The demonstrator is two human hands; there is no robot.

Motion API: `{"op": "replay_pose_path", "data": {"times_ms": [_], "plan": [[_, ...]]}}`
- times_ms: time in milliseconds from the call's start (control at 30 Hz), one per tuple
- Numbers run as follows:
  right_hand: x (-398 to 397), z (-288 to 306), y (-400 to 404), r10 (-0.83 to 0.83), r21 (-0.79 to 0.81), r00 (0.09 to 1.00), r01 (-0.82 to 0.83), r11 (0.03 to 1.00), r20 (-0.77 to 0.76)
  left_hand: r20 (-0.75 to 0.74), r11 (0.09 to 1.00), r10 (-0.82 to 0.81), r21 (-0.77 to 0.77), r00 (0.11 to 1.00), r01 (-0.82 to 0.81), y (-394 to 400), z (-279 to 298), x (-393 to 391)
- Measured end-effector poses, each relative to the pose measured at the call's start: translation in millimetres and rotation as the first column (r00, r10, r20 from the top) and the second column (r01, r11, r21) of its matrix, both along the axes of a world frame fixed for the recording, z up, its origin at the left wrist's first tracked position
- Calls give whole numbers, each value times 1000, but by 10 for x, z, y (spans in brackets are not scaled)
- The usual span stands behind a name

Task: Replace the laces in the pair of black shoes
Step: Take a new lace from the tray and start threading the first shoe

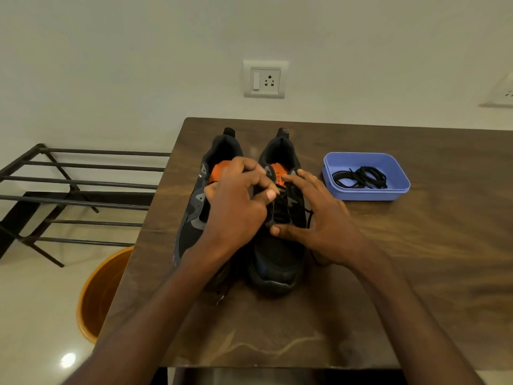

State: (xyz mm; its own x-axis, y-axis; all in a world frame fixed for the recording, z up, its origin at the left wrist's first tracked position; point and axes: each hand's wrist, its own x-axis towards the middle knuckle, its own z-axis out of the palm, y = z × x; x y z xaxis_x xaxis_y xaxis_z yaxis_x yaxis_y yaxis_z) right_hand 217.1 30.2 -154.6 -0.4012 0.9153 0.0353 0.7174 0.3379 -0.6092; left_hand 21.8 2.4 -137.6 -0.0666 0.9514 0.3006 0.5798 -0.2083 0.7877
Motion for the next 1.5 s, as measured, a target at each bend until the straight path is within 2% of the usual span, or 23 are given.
{"op": "replay_pose_path", "data": {"times_ms": [67,167,267,367,433,500,567,633,667,700,767,833,900,967,1000,1067,1100,1167,1233,1267,1333,1400,1500], "plan": [[-21,-15,11,0,0,1000,0,1000,-14,50,995,-60,-81,997,63,-16,26,-27],[-70,-50,-3,8,-9,998,-9,1000,-64,-221,997,-74,-43,972,66,-39,51,-8],[-109,-90,3,1,20,998,1,1000,-61,-530,996,-39,46,847,75,-62,133,53],[-123,-115,-1,-8,74,1000,10,997,-21,-606,994,-5,83,796,69,-25,96,50],[-119,-111,-11,-12,80,999,15,997,-38,-477,992,37,127,878,28,-23,64,22],[-115,-99,-8,-11,82,999,14,996,-43,-110,993,0,119,994,14,-11,64,7],[-111,-91,1,-12,78,999,16,997,-46,259,997,-68,49,963,57,-14,144,8],[-115,-93,5,-13,70,997,18,997,-71,304,994,-113,30,946,109,-4,208,-4],[-123,-98,5,-12,66,996,18,998,-85,198,992,-126,27,972,123,-6,205,-18],[-129,-106,6,-11,68,995,18,998,-96,-14,991,-129,25,991,130,9,169,-47],[-130,-123,16,-13,82,995,22,996,-98,-452,990,-84,64,888,126,32,96,-64],[-127,-134,29,-14,83,995,22,996,-98,-547,990,-25,103,837,97,50,58,-66],[-131,-136,23,-12,77,994,20,997,-106,-430,982,15,179,903,68,46,56,-73],[-130,-122,18,-14,76,994,23,997,-110,-108,972,-4,235,994,29,37,110,-78],[-129,-115,19,-17,71,994,25,997,-106,120,975,-47,221,992,20,20,182,-88],[-113,-110,22,-22,57,995,28,998,-98,524,990,-126,123,842,71,-3,334,-81],[-113,-108,26,-18,59,995,24,998,-94,599,990,-138,92,788,104,-11,363,-82],[-105,-119,23,-17,72,996,23,997,-83,483,990,-137,91,865,106,1,328,-86],[-114,-126,25,-16,74,997,22,997,-81,89,983,-133,141,987,120,22,214,-128],[-118,-126,28,-13,72,996,19,997,-84,-139,978,-136,140,981,156,32,150,-139],[-125,-136,31,-8,67,996,14,998,-89,-470,978,-124,91,874,188,55,66,-136],[-132,-141,31,-4,67,996,10,998,-84,-581,985,-68,93,811,149,64,44,-120],[-128,-144,29,-7,63,997,12,998,-74,-605,982,16,159,796,102,69,67,-112]]}}
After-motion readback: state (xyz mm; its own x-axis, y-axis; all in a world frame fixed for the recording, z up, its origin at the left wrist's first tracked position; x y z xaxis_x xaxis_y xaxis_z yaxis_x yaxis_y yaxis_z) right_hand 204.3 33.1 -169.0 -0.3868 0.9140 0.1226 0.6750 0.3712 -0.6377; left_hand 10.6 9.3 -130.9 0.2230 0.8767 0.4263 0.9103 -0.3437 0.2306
